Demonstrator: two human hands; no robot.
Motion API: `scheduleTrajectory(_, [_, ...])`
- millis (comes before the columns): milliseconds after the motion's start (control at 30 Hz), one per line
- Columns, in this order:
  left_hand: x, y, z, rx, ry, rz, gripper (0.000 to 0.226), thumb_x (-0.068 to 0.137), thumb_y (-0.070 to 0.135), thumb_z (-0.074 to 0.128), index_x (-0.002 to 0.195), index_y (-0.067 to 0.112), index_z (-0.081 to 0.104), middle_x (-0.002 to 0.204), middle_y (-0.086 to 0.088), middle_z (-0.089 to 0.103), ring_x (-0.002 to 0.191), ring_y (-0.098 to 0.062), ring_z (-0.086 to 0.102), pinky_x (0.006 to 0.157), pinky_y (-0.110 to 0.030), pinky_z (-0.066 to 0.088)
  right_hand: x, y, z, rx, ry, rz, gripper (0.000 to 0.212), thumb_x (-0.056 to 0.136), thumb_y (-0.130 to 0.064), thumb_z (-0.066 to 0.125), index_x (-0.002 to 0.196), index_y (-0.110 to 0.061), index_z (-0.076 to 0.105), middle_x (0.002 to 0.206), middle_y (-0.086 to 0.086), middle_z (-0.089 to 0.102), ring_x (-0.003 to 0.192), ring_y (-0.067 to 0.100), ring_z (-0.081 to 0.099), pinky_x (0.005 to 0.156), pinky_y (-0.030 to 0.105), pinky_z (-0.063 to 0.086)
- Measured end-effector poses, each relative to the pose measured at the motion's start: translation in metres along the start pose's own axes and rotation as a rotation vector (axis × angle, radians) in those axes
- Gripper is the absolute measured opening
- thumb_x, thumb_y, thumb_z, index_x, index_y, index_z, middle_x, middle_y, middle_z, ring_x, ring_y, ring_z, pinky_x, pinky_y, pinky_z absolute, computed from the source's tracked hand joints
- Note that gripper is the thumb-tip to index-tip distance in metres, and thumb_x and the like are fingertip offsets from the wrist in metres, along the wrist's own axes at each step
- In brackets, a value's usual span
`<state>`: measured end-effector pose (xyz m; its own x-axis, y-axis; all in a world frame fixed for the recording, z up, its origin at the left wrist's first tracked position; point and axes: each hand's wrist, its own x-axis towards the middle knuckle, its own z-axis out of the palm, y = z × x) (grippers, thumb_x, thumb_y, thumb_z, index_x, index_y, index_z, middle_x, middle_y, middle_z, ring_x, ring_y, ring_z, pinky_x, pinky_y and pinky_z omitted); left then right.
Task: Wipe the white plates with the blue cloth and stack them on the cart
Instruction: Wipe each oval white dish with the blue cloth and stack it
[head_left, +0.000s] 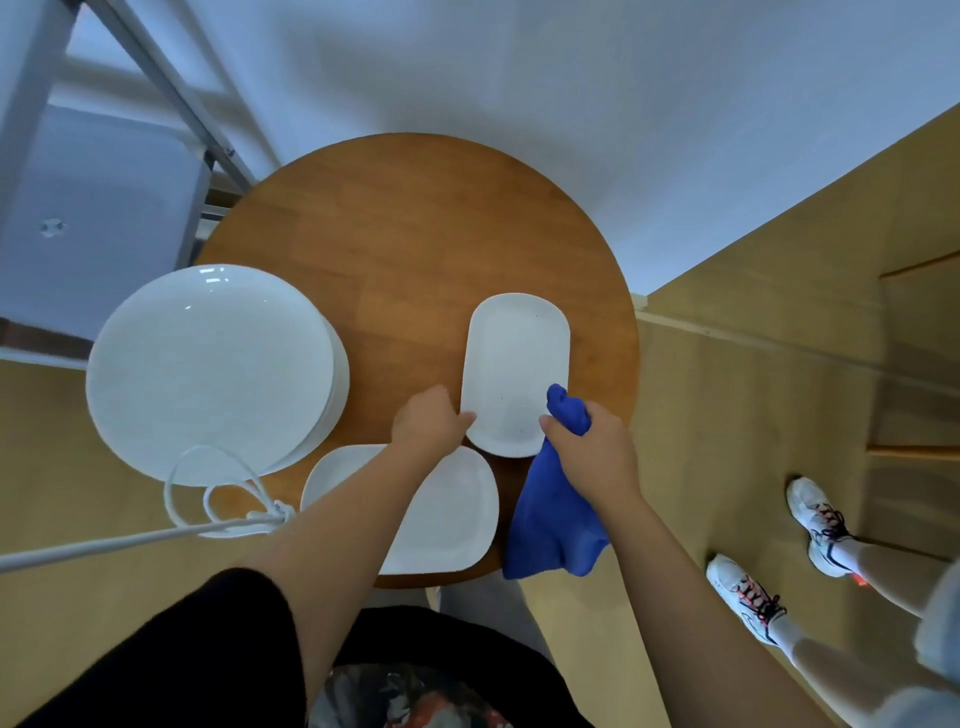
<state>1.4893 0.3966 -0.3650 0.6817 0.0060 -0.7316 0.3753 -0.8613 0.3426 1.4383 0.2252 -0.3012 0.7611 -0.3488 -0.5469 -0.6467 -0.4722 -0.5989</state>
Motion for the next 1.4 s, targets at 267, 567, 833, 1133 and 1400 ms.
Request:
scheduleTrajectory(267, [0.027,0.008,0.019,-0.183,-0.056,-0.064,0.019,0.097,0.021,0.049,0.113,0.011,0.05,0.112,-0.009,0.058,0.087,-0.02,0.052,0.072,-0.031,0.044,0.031,-0.014,-0.004,0.084,0.051,-0.1,0.033,0.087,-0.029,0.065,0.064,-0.025,0.041,0.062,-0.009,0.043,0.056,0.007,0.042,0.055,0.019,0.035])
scheduleTrajectory(567, [0.03,0.003,0.005,-0.076,0.12,0.022,0.026,0.101,0.017,0.042,0.113,0.004,0.061,0.111,-0.014,0.062,0.09,-0.022,0.057,0.079,-0.029,0.049,0.033,-0.013,-0.002,0.101,0.077,-0.139,0.038,0.086,-0.028,0.066,0.061,-0.027,0.038,0.066,-0.006,0.041,0.059,0.011,0.041,0.06,0.026,0.035])
scheduleTrajectory(833, [0.027,0.006,0.004,0.042,0.171,-0.008,0.02,0.098,0.015,0.05,0.113,0.006,0.059,0.111,-0.014,0.059,0.093,-0.024,0.061,0.086,-0.03,0.053,0.032,-0.012,0.003,0.098,0.051,-0.145,0.033,0.087,-0.029,0.065,0.065,-0.029,0.041,0.078,0.002,0.047,0.063,0.01,0.045,0.062,0.024,0.037])
scheduleTrajectory(1133, [0.025,0.012,0.0,0.081,0.178,-0.006,0.018,0.095,0.01,0.054,0.113,0.007,0.055,0.103,-0.011,0.06,0.079,-0.019,0.056,0.077,-0.029,0.052,0.03,-0.011,0.004,0.081,0.05,-0.14,0.032,0.088,-0.03,0.064,0.065,-0.028,0.041,0.077,0.002,0.047,0.065,0.012,0.045,0.061,0.023,0.036])
scheduleTrajectory(1400, [0.022,0.017,-0.007,-0.026,0.196,-0.077,0.023,0.092,0.015,0.057,0.109,0.013,0.041,0.092,-0.006,0.053,0.076,-0.018,0.056,0.062,-0.027,0.048,0.029,-0.01,0.006,0.111,0.035,-0.133,0.03,0.087,-0.029,0.065,0.066,-0.026,0.045,0.072,-0.002,0.048,0.062,0.01,0.046,0.059,0.02,0.037])
